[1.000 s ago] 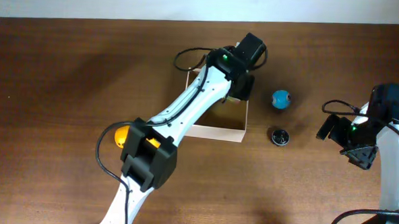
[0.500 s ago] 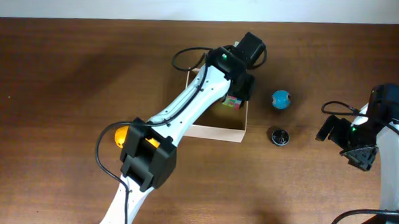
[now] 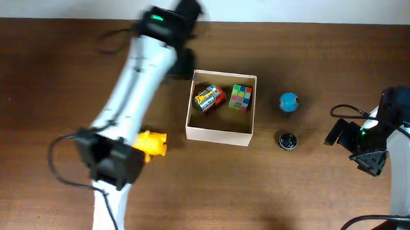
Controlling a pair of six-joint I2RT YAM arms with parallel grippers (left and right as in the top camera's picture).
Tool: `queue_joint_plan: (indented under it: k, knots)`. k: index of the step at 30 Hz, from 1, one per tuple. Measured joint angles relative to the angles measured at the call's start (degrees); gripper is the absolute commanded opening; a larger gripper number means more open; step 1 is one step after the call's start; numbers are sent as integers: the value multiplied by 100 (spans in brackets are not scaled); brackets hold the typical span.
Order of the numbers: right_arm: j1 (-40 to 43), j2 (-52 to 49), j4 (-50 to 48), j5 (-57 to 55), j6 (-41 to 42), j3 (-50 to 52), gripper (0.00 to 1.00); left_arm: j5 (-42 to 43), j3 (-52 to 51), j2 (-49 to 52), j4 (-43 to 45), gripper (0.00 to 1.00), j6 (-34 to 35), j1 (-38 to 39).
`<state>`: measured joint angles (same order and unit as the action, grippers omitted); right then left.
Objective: Pack container
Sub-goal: 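Lower the left gripper onto the yellow duck and grasp it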
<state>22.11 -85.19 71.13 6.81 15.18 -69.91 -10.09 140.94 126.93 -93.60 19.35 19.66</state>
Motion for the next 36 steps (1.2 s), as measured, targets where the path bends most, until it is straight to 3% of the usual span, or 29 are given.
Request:
queue_joint_plan:
  k: [4, 9, 12, 21, 29, 36]
  knots:
    - [0, 0, -7, 0, 0, 0, 99, -46, 24, -96, -293, 72, -144, -629]
    - [0, 0, 39, 0, -2, 0, 99, 20, 15, -271, -289, 72, -315, -625]
    - [0, 0, 66, 0, 2, 0, 99, 66, -162, -863, -273, 72, -374, -597]
    - [0, 0, 20, 0, -4, -2, 99, 85, -2424, -3025, -201, 73, -393, -597]
    - [4, 0, -24, 2, -2, -7, 99, 710, -5864, -3143, 1919, 72, -444, -568]
    - [4, 0, -20, 2, -2, -7, 99, 944, -7353, -3195, 3547, 72, -466, -387]
